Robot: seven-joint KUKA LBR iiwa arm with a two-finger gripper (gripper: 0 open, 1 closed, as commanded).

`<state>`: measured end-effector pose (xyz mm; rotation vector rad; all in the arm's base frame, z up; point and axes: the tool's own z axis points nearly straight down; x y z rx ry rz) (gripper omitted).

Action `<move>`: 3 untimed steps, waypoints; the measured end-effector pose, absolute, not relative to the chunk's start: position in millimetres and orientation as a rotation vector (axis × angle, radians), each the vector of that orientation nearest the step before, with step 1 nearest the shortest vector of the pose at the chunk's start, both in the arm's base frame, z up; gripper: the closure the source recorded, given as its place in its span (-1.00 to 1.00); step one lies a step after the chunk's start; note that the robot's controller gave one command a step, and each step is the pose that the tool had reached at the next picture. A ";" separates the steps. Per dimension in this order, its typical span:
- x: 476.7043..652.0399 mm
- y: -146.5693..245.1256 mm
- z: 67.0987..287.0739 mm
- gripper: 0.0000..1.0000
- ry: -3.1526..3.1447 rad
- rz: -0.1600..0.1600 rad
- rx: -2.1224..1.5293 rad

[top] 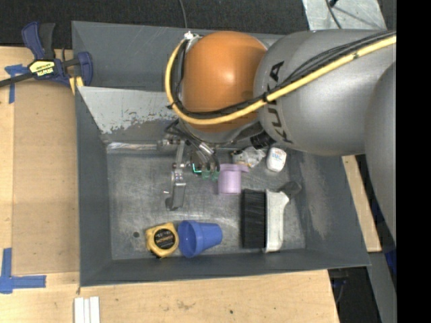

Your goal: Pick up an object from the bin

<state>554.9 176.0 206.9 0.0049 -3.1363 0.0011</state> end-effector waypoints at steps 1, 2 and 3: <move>556.7 175.4 211.5 -1.00 -3.144 -0.002 0.001; 595.7 151.9 174.1 -1.00 -3.155 -0.008 -0.028; 594.5 140.3 161.1 -1.00 -3.125 0.007 -0.167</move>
Offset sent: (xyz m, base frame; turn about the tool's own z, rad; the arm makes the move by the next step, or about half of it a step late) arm 0.0615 -0.0436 -0.0665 0.0407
